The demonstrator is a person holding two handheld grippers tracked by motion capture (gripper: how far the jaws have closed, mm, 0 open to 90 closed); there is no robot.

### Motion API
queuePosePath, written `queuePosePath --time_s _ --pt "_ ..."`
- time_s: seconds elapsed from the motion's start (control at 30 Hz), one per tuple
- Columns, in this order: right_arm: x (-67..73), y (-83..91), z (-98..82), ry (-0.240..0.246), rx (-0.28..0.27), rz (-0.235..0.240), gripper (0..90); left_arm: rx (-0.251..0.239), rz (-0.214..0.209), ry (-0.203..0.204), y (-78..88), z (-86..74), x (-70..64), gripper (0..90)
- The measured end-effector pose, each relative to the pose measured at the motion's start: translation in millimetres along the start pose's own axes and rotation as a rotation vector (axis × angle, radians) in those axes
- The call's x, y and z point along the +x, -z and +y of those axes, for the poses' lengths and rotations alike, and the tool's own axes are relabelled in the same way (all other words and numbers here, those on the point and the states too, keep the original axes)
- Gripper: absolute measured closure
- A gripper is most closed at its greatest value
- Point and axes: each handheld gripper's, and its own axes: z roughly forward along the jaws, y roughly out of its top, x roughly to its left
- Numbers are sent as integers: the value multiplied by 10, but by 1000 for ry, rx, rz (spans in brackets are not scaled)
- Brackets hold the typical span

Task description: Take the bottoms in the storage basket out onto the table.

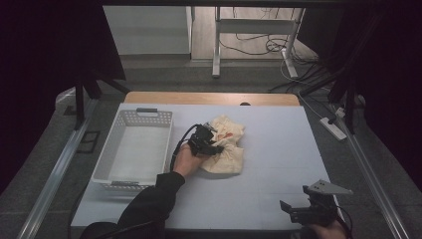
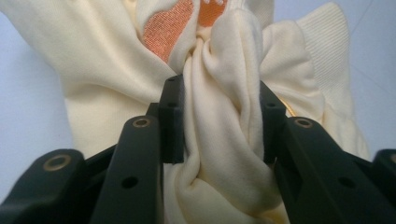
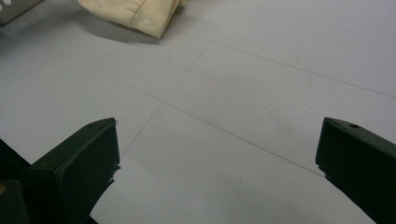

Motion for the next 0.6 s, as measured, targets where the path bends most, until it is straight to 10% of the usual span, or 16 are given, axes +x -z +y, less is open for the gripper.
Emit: queuePosePath --time_s 0.6 --pt "2 -8 1 1 7 3 0 52 16 11 -107 24 -20 476"
